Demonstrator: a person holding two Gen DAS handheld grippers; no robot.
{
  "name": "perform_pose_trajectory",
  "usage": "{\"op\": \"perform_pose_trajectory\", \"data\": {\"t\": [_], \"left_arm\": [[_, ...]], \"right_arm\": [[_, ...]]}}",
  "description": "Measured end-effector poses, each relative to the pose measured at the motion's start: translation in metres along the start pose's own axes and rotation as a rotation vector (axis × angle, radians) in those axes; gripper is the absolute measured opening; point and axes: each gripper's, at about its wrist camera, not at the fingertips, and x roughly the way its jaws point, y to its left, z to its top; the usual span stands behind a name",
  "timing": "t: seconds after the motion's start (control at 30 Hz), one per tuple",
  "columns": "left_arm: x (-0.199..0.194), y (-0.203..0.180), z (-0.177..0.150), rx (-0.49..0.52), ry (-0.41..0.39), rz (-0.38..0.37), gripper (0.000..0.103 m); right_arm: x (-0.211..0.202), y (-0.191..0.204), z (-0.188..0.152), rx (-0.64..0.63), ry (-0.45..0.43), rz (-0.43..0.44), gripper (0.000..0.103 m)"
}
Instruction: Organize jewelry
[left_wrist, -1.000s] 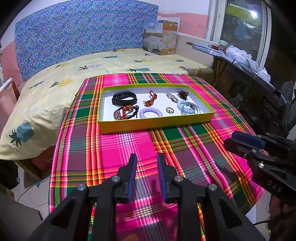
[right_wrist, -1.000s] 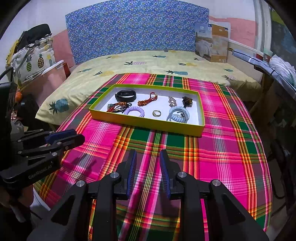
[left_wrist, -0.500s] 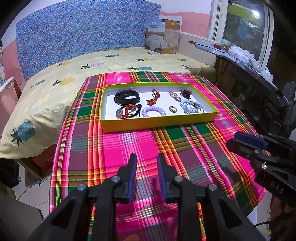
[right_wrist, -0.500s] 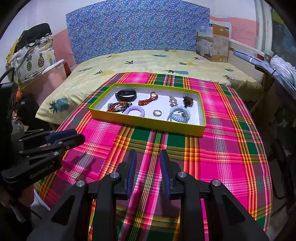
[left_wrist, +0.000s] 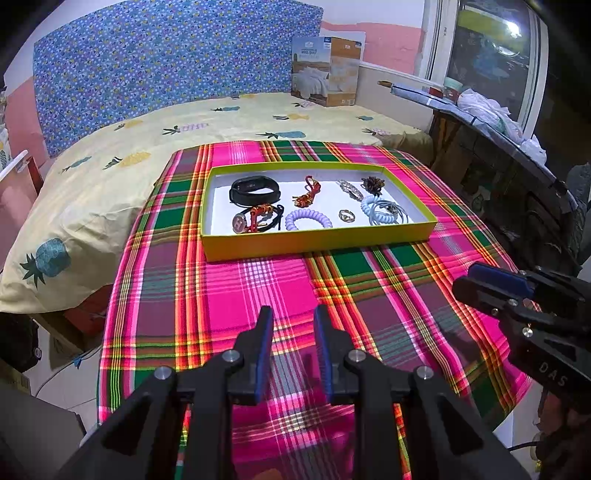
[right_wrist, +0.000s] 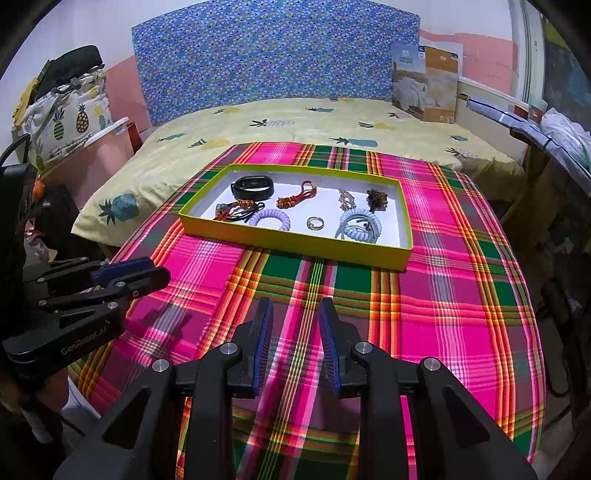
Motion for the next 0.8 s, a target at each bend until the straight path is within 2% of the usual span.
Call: {"op": "perform_pose_trajectory", "data": {"t": [0.8], "left_arm": [[0.0031, -0.0016, -0.0032, 0.009, 0.018, 0.006, 0.023]], "right_arm": [[0.0005, -0.0003, 0.0000, 0.001, 0.002, 0.001, 0.026]]}}
